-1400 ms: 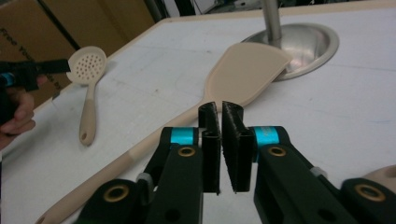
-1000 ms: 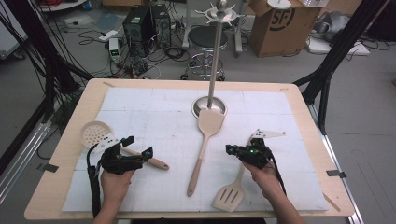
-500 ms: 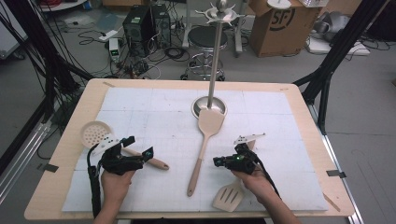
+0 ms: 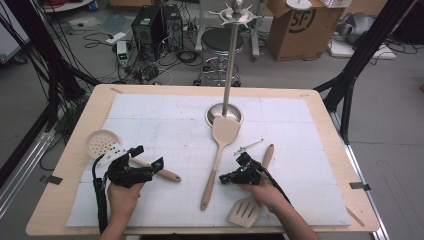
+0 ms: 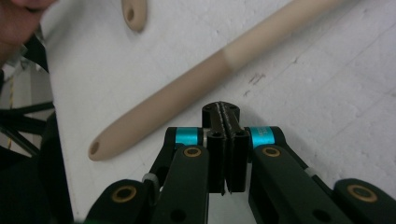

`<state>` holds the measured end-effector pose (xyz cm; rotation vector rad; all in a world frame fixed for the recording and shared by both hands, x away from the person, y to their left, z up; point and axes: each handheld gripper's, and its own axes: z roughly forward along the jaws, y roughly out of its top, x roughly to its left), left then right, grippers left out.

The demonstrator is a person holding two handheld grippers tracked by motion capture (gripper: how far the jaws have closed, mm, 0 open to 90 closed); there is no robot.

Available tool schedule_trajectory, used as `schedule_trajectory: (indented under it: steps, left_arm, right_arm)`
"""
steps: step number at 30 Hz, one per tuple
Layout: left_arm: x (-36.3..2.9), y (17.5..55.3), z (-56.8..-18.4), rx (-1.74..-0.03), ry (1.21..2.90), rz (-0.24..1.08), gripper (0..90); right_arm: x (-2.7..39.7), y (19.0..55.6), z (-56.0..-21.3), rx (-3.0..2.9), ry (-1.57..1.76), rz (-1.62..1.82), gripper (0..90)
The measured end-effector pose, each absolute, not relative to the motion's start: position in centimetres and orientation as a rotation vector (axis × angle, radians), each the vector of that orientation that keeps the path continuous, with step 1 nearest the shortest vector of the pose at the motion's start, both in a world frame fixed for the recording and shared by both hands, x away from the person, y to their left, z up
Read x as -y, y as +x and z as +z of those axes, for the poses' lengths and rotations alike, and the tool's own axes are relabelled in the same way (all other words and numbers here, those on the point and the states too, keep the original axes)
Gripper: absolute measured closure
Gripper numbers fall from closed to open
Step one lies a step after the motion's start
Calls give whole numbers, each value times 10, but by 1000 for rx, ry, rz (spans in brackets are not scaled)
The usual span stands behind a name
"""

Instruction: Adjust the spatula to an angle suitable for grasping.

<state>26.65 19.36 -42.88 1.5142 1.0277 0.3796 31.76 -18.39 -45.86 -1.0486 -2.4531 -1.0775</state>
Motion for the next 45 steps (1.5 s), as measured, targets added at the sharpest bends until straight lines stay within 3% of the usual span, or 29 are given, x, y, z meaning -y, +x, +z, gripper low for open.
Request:
schedule_trajectory:
  steps: [30,39,45]
  left_arm:
    - [-195,267,-429,-1025,1513,383,30]
    - [-196,265,-428,-1025,1506,391,30]
    - [-198,267,-429,-1030,1506,385,30]
  right_arm:
    - [141,327,-455,2525,-892,-994,893]
    - [137,327,-452,2554,-872,-1000,893]
    - [147,346,-439,2517,-975,-1104,894]
